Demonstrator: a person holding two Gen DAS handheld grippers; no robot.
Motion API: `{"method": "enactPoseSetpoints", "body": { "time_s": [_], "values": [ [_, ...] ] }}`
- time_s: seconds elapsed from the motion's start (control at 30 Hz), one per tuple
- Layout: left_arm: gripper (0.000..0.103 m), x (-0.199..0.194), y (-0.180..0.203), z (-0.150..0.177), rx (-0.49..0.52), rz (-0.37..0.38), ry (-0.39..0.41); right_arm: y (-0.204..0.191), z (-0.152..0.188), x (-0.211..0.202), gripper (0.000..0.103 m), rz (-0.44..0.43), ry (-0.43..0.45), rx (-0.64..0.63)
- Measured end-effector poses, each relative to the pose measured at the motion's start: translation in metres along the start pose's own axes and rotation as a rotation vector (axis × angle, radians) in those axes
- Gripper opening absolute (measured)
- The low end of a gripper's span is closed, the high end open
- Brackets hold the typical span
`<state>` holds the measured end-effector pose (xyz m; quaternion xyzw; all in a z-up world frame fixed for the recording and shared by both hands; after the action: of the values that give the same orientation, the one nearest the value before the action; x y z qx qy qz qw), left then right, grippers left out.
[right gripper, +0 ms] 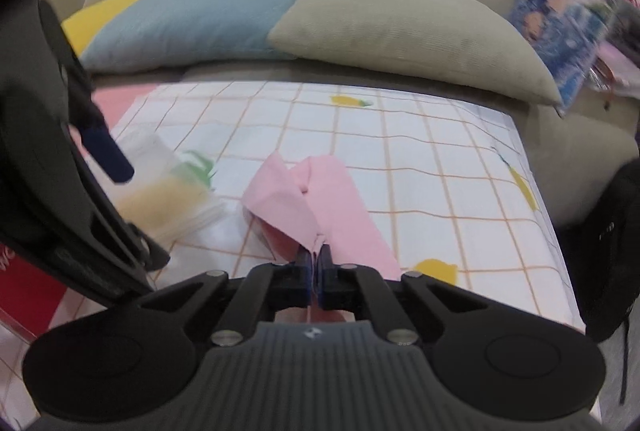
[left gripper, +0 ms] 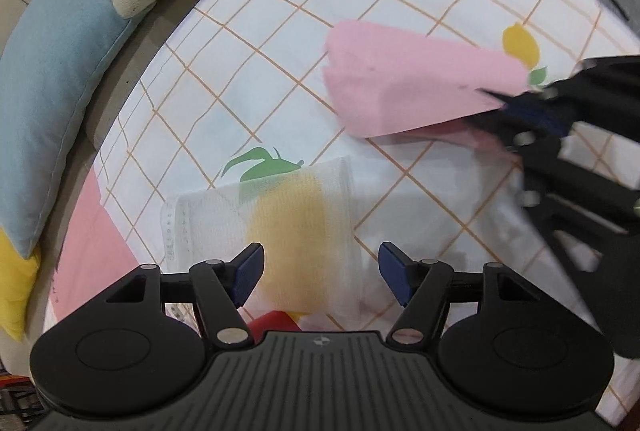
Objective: Organize soft objects
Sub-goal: 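Grasp the clear bag with yellow item with the left gripper while the right lifts the cloth, then carry the clear bag and pink cloth toward the white box with both grippers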
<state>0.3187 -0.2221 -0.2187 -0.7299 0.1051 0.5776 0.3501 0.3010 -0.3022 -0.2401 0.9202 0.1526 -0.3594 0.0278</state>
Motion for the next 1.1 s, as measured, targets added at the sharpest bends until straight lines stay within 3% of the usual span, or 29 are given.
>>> {"method": "enactPoseSetpoints", "body": {
  "time_s": [0.17, 0.2, 0.23, 0.27, 0.3, 0.33, 0.37, 0.5, 0.6, 0.73, 0.8, 0.87, 1.0, 1.07, 1.1],
  "values": [
    [0.069, 0.009, -0.004, -0.005, -0.003, -0.04, -0.006, 0.002, 0.003, -0.006, 0.002, -0.004, 0.009, -0.032],
    [0.062, 0.009, -0.006, -0.005, -0.015, -0.031, -0.009, 0.002, 0.003, -0.008, 0.003, -0.001, 0.025, -0.04],
    [0.055, 0.01, -0.008, -0.005, -0.029, -0.015, -0.013, 0.002, 0.001, -0.009, 0.011, 0.011, 0.046, -0.052],
    [0.05, 0.01, -0.01, -0.004, -0.038, -0.003, -0.017, 0.002, -0.001, -0.01, 0.041, 0.029, 0.064, -0.06],
    [0.039, 0.011, -0.011, -0.004, -0.038, 0.0, -0.022, 0.003, -0.002, -0.012, 0.06, 0.05, 0.085, -0.058],
    [0.03, 0.011, -0.012, -0.004, -0.035, -0.003, -0.024, 0.004, -0.003, -0.013, 0.088, 0.062, 0.108, -0.05],
    [0.026, 0.012, -0.012, -0.003, -0.033, -0.003, -0.022, 0.005, -0.004, -0.013, 0.089, 0.059, 0.119, -0.042],
    [0.009, 0.01, -0.011, -0.004, -0.03, 0.008, -0.019, 0.01, 0.0, 0.0, 0.089, 0.039, 0.073, 0.016],
    [0.006, 0.005, -0.014, -0.004, -0.055, 0.015, 0.008, 0.01, 0.007, 0.009, 0.089, 0.056, 0.028, 0.018],
    [0.005, -0.007, -0.018, -0.002, -0.091, 0.051, 0.055, 0.009, 0.012, 0.016, 0.08, 0.057, 0.012, 0.024],
    [0.005, -0.014, -0.018, 0.001, -0.101, 0.066, 0.08, 0.007, 0.01, 0.017, 0.073, 0.056, 0.026, 0.02],
    [0.005, -0.021, -0.017, 0.004, -0.113, 0.08, 0.1, 0.004, 0.009, 0.016, 0.055, 0.051, 0.036, 0.005],
    [0.005, -0.037, -0.017, 0.009, -0.138, 0.115, 0.141, -0.002, 0.009, 0.015, 0.034, 0.029, 0.041, -0.012],
    [0.005, -0.047, -0.017, 0.012, -0.152, 0.13, 0.169, 0.001, 0.008, 0.014, 0.014, 0.057, 0.039, -0.006],
    [0.005, -0.052, -0.017, 0.014, -0.16, 0.139, 0.185, 0.004, 0.008, 0.013, 0.008, 0.069, 0.039, 0.005]
  ]
}}
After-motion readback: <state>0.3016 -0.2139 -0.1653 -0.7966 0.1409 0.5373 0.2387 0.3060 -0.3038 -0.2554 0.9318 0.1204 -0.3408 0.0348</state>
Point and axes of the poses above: each gripper's, at about its wrist camera, not at the fingertips, and x roughly the way its jaws point, y to its right, z to its underside, the point moved 5 cm from there along x, roughly the way its jaws point, and after that the axes turned 3 degrees about -z, right-handed, at the moved point
